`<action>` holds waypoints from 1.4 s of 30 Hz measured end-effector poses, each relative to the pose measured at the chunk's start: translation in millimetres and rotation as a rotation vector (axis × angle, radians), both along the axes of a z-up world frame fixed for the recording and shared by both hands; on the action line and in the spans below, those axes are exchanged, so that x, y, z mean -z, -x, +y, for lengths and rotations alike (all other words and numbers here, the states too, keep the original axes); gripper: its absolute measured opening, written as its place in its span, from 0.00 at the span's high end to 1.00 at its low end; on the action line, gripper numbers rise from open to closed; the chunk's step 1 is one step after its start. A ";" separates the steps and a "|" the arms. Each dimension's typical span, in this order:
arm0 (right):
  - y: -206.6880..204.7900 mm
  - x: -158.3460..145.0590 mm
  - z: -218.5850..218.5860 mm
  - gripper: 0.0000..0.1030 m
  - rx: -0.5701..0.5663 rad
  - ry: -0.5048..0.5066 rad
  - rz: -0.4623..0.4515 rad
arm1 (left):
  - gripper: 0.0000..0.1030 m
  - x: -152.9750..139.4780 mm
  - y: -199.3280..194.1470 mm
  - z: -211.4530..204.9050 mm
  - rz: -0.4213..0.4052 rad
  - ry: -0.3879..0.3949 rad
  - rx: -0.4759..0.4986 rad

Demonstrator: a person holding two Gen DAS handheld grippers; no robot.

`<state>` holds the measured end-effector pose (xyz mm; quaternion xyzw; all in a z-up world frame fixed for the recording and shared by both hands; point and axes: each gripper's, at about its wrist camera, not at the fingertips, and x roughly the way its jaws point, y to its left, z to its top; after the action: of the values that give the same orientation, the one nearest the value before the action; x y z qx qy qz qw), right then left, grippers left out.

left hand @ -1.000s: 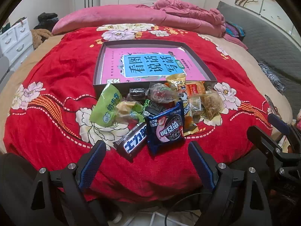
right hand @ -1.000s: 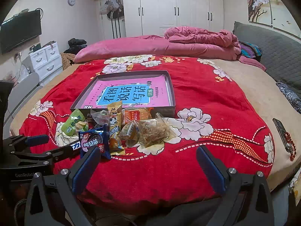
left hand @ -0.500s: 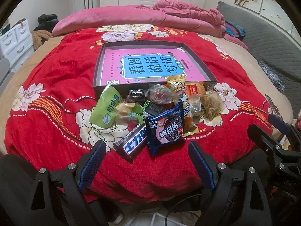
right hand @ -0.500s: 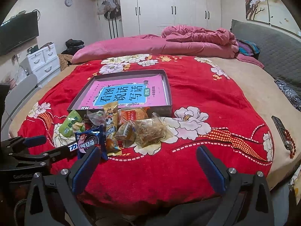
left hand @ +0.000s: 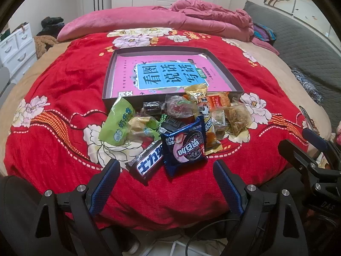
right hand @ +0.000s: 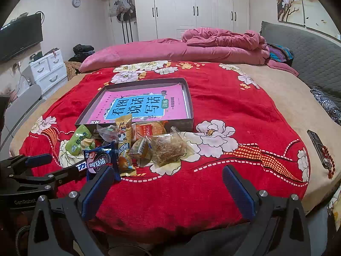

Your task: Organize snacks

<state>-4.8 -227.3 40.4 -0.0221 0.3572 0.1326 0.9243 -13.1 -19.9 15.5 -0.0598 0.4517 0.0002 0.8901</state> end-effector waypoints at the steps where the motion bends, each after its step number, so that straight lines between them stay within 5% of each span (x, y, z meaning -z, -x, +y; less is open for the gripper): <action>1: -0.1 0.2 -0.3 0.01 0.001 -0.001 0.000 | 0.13 -0.1 -0.4 -0.6 0.001 0.000 0.001; 32: -44.0 27.4 -25.6 0.01 0.042 -0.056 0.090 | 0.13 27.7 -45.5 -22.9 0.111 0.060 -0.021; 42: -85.0 49.4 -7.3 0.01 -0.055 0.042 0.092 | 0.15 44.3 -59.5 -21.0 0.166 0.046 -0.102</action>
<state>80.2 -234.6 -9.0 -0.0453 0.4014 0.1511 0.9022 46.4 -40.9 -28.8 -0.1028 0.5203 0.0403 0.8468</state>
